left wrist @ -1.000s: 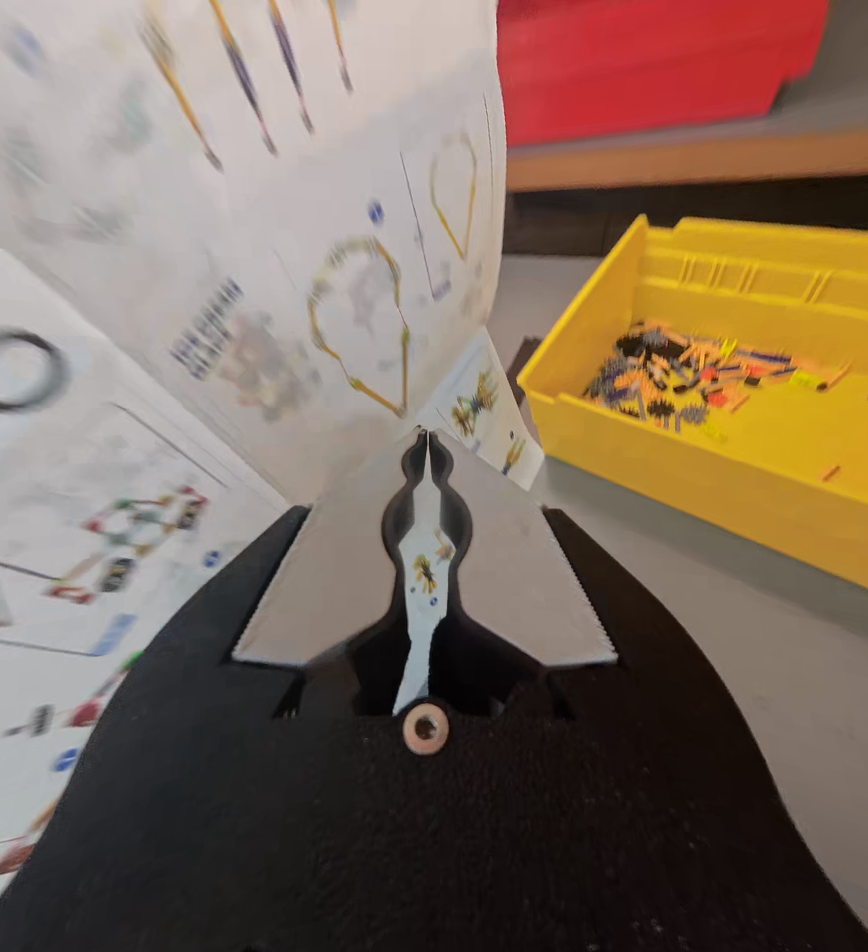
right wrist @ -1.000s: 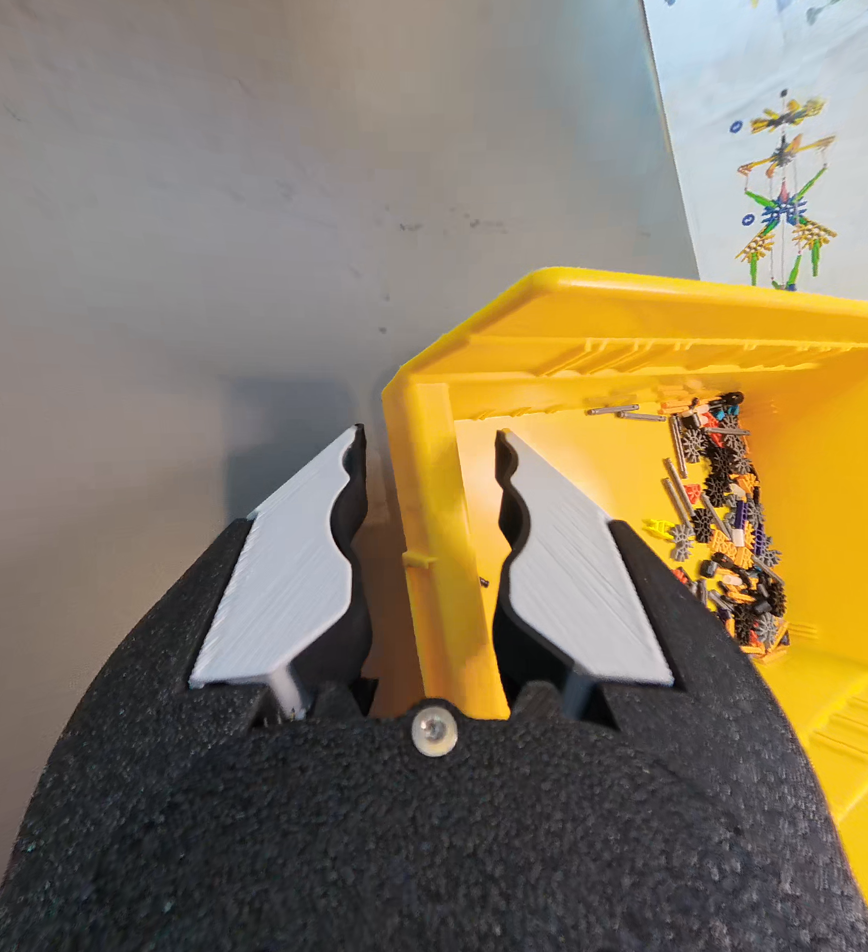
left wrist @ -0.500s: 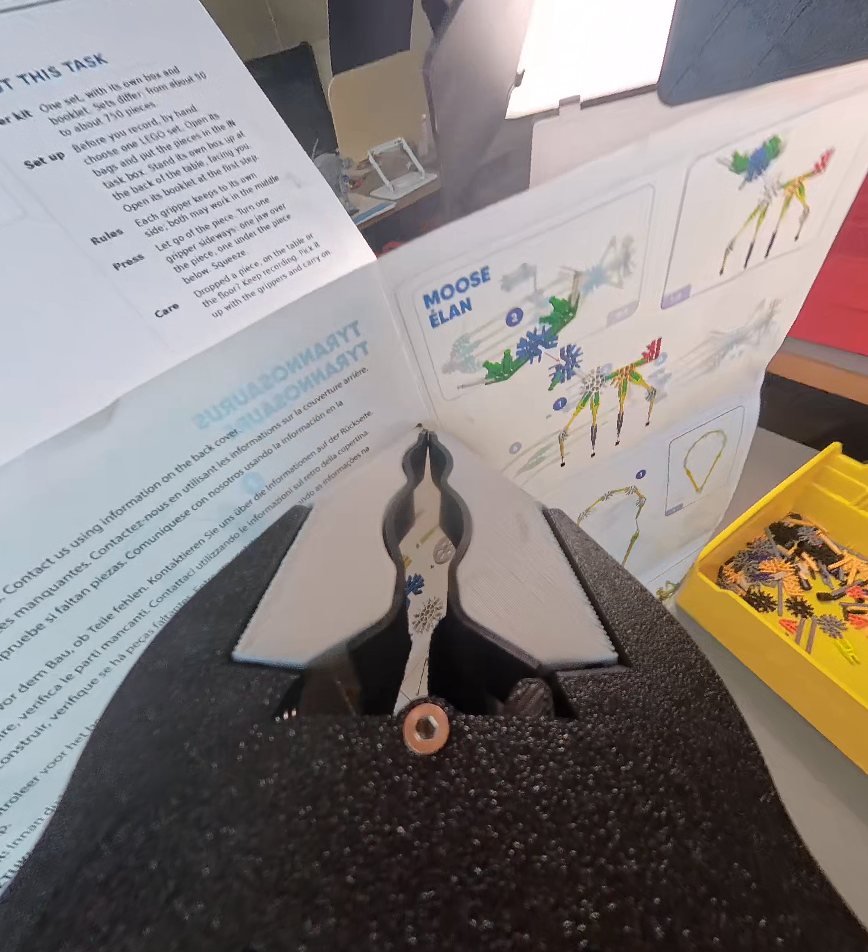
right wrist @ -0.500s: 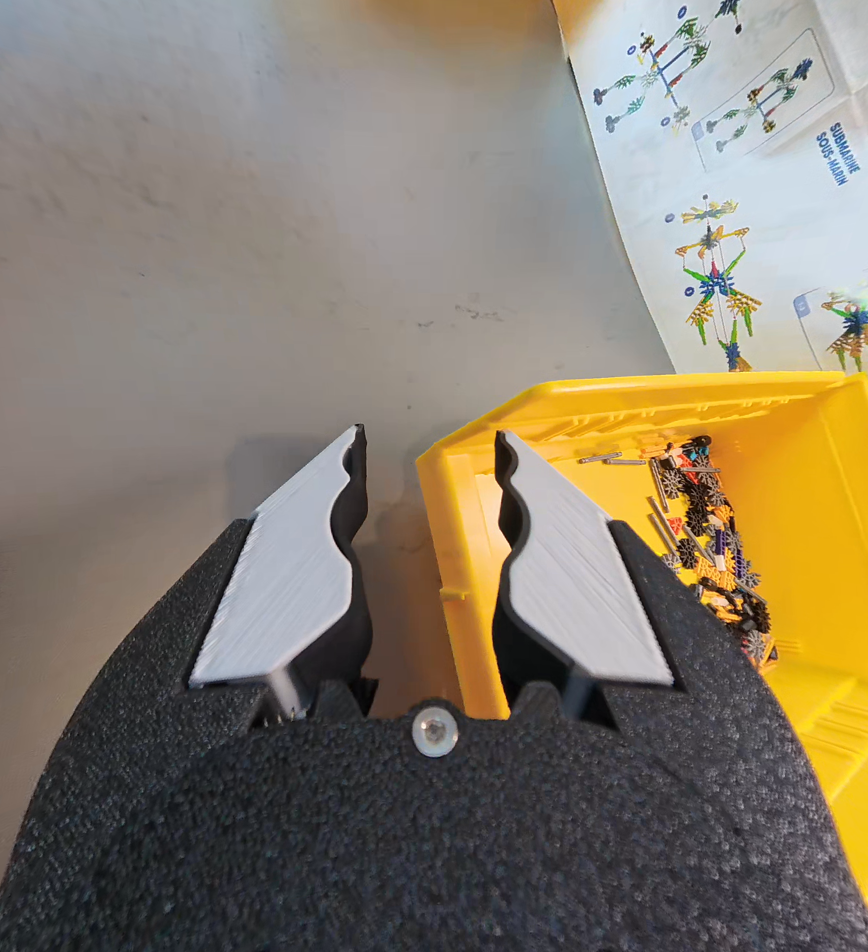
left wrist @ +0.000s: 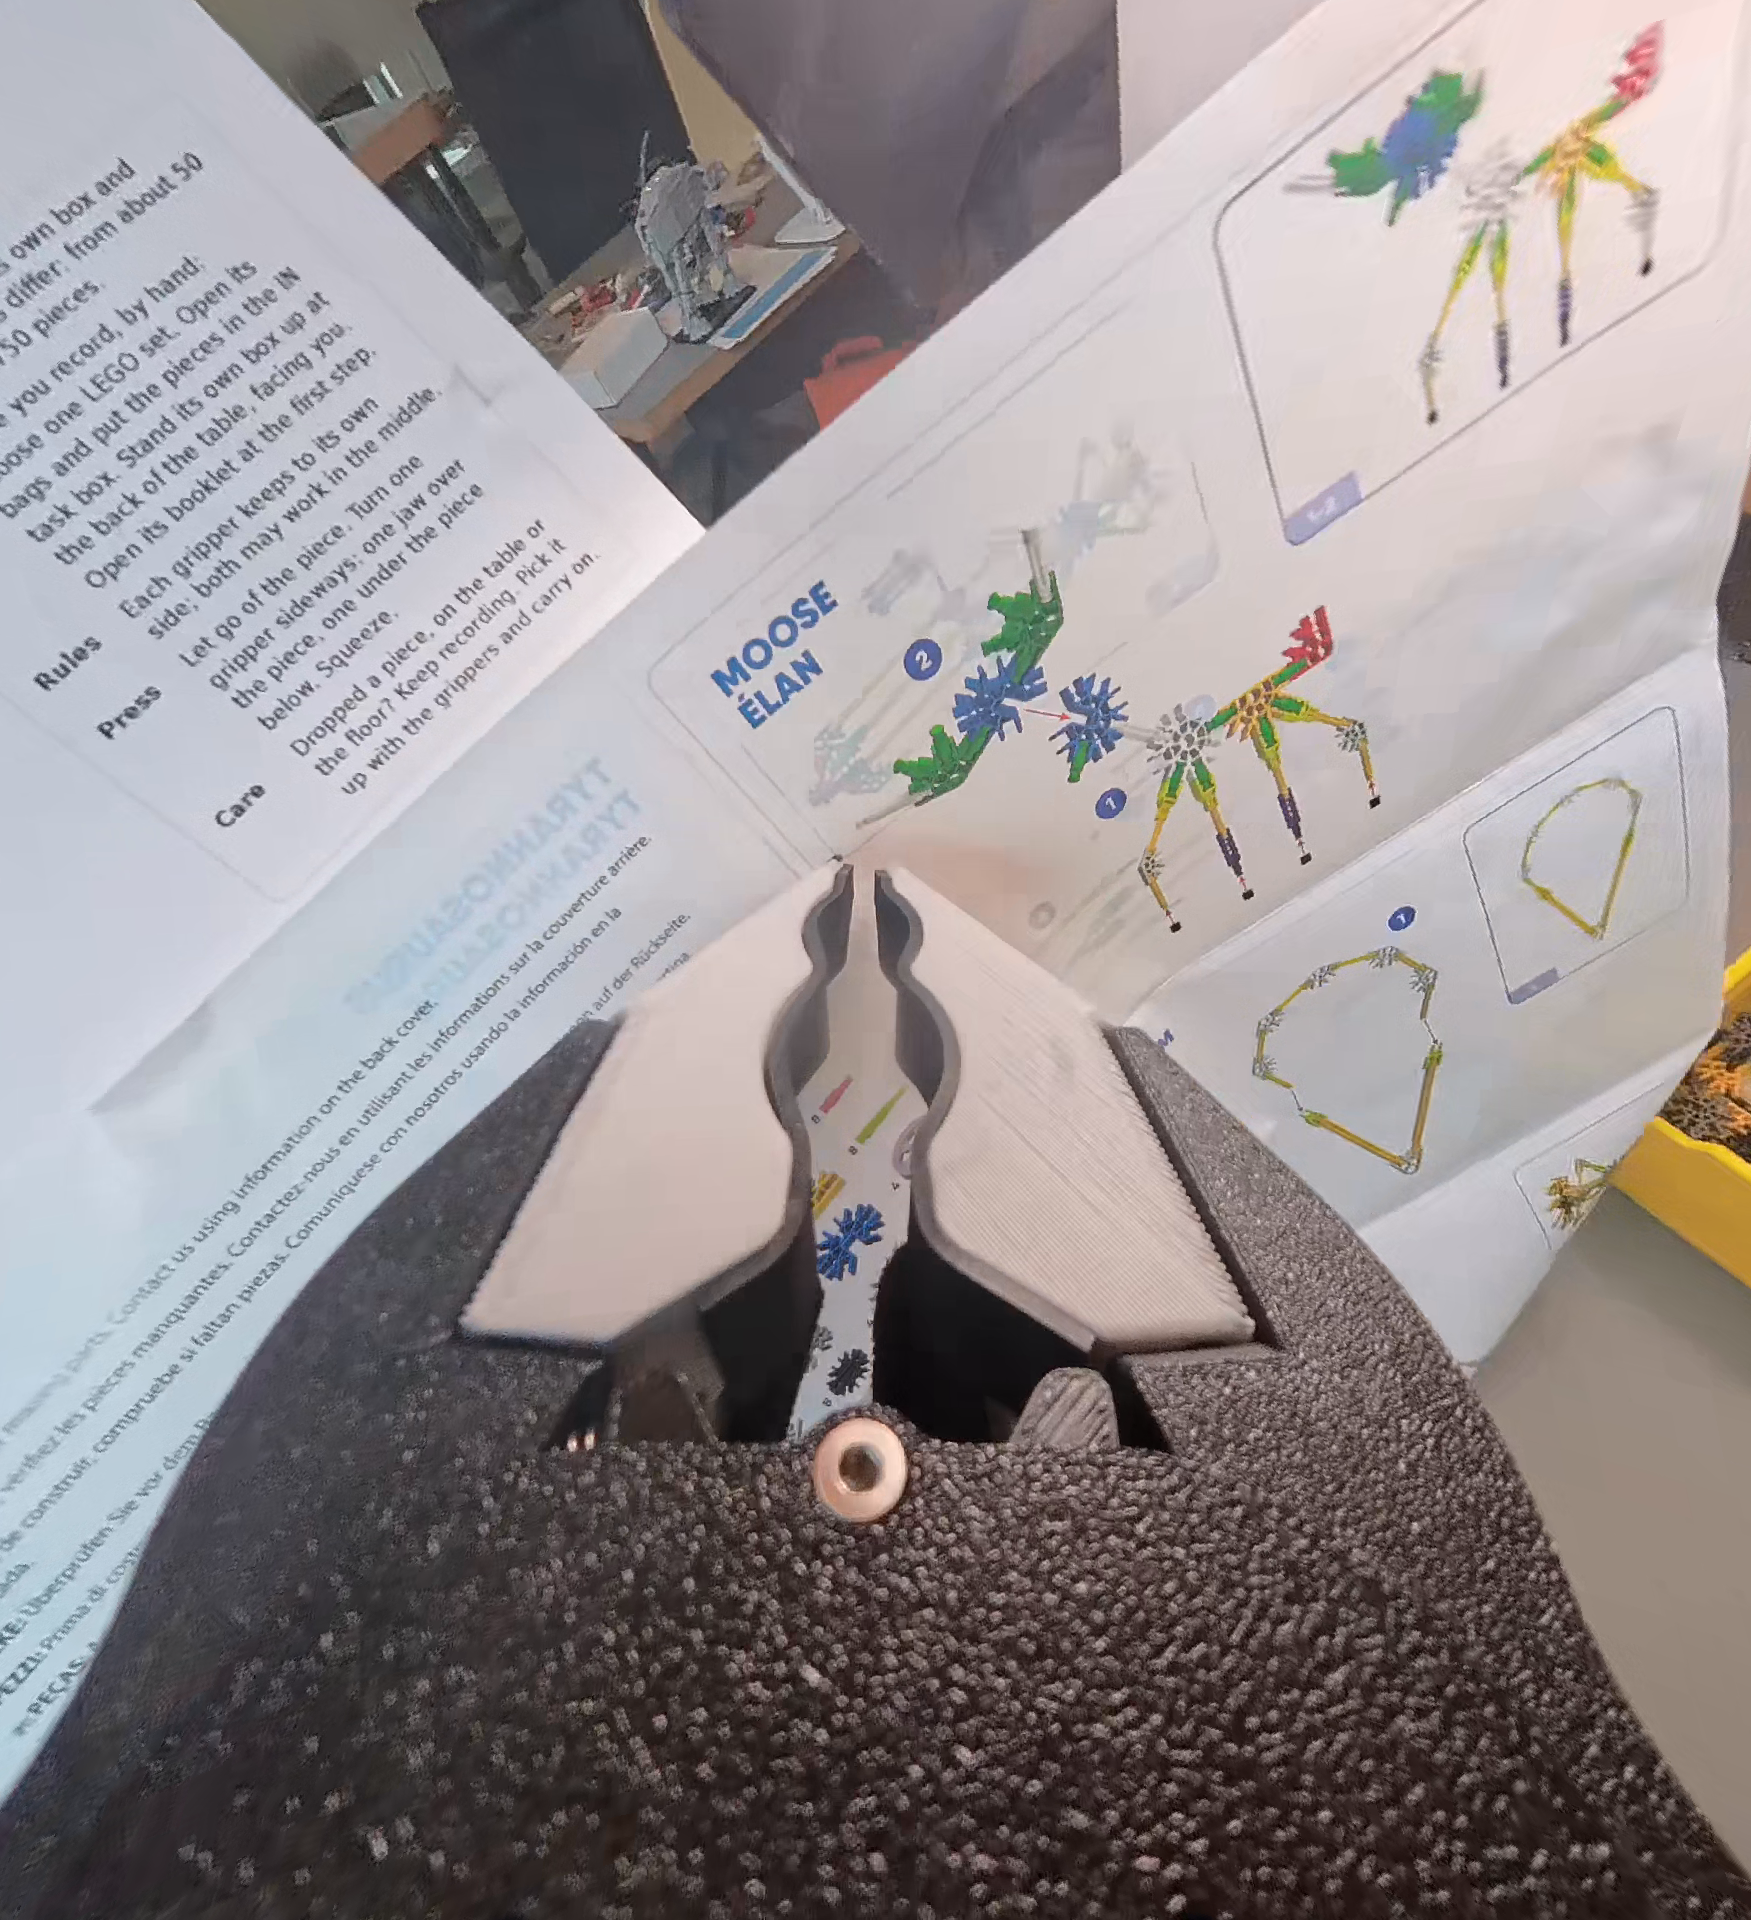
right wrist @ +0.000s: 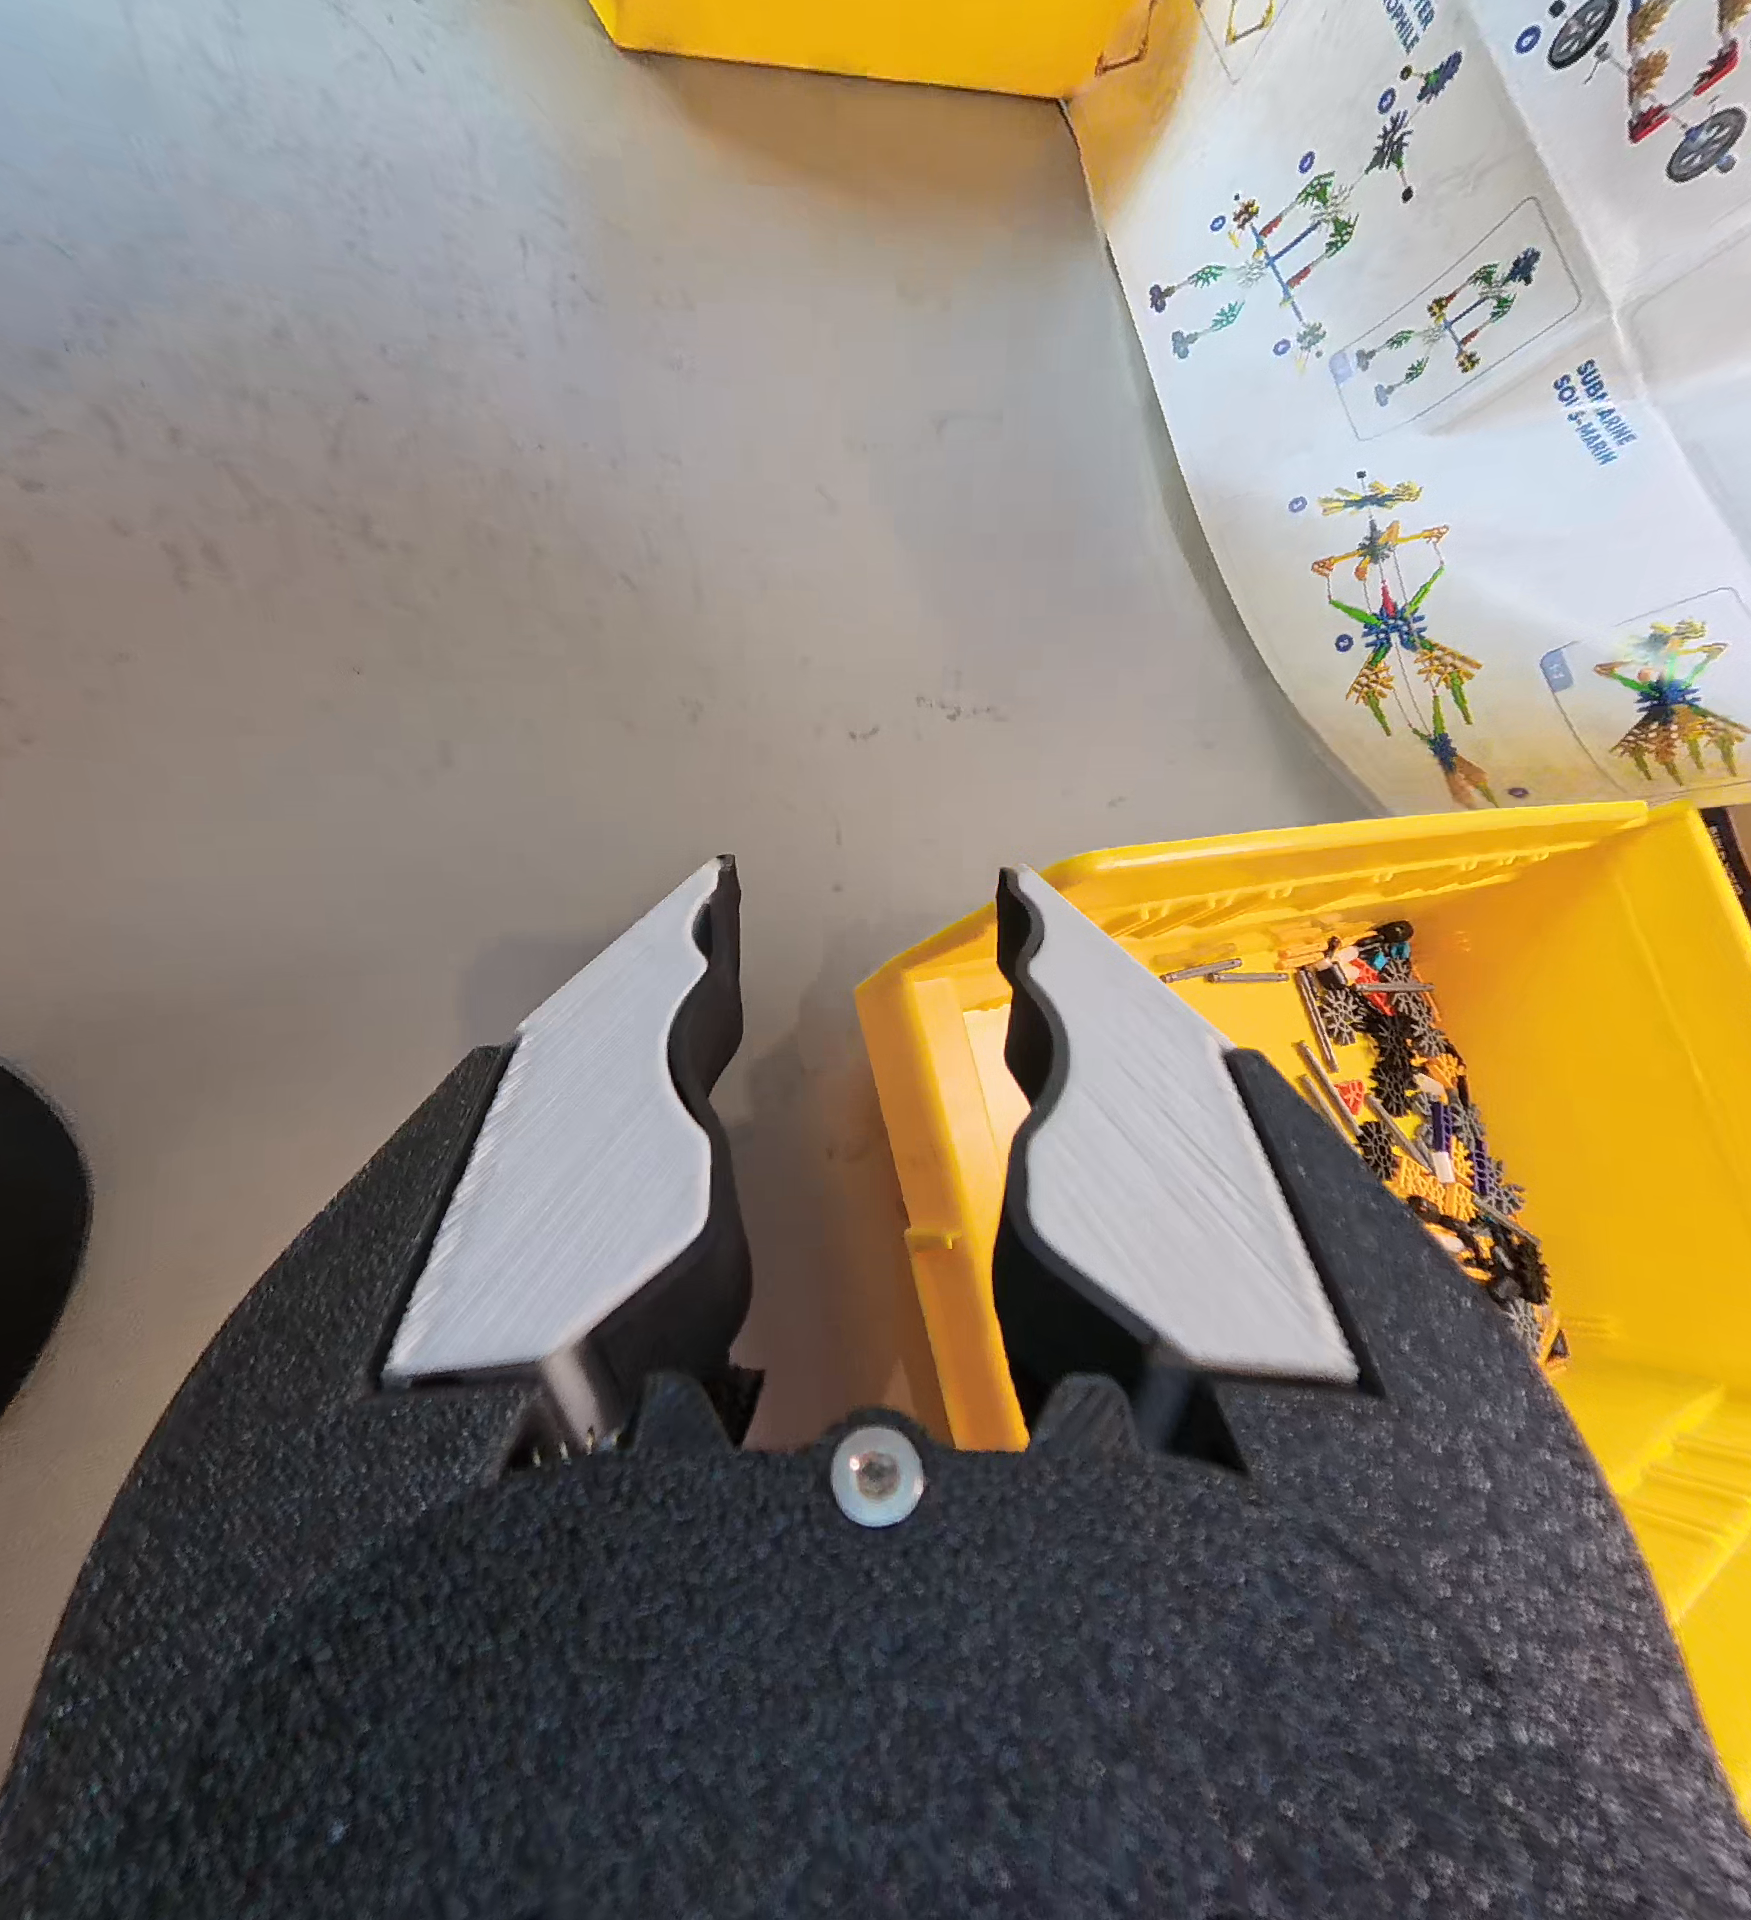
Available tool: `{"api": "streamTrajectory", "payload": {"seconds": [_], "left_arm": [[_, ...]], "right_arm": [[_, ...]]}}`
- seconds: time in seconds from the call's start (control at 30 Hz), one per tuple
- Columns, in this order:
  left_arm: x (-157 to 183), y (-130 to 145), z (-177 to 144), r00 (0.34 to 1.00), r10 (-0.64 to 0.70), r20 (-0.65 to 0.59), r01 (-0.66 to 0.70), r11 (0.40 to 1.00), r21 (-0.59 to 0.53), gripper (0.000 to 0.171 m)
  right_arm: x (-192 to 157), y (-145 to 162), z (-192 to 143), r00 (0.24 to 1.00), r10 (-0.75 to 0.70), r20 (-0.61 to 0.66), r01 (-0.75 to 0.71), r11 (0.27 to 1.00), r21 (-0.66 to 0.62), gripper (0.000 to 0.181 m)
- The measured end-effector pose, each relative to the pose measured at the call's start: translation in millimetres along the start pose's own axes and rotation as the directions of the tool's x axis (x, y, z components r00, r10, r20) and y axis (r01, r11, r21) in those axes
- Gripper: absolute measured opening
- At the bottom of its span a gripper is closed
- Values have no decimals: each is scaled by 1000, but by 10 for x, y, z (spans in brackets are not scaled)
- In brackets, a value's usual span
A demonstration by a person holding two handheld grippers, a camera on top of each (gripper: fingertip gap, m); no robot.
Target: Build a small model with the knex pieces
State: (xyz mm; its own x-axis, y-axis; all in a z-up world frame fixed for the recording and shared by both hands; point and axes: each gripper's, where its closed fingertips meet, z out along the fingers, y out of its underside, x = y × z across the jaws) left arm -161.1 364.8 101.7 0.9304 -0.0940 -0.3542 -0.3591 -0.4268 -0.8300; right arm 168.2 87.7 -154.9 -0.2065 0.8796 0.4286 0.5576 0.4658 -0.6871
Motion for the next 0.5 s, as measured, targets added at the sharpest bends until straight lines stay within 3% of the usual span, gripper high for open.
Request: {"api": "streamTrajectory", "payload": {"seconds": [0.33, 0.5], "left_arm": [[309, -47, -330, 990, 72, -117, -61, 994, 92, 14], [715, 222, -557, 970, 123, -210, -102, 989, 109, 14]], "right_arm": [[21, -25, -91, 998, 55, -33, -54, 998, 36, 47], [228, 235, -143, 994, 72, -82, -78, 995, -66, 64]]}}
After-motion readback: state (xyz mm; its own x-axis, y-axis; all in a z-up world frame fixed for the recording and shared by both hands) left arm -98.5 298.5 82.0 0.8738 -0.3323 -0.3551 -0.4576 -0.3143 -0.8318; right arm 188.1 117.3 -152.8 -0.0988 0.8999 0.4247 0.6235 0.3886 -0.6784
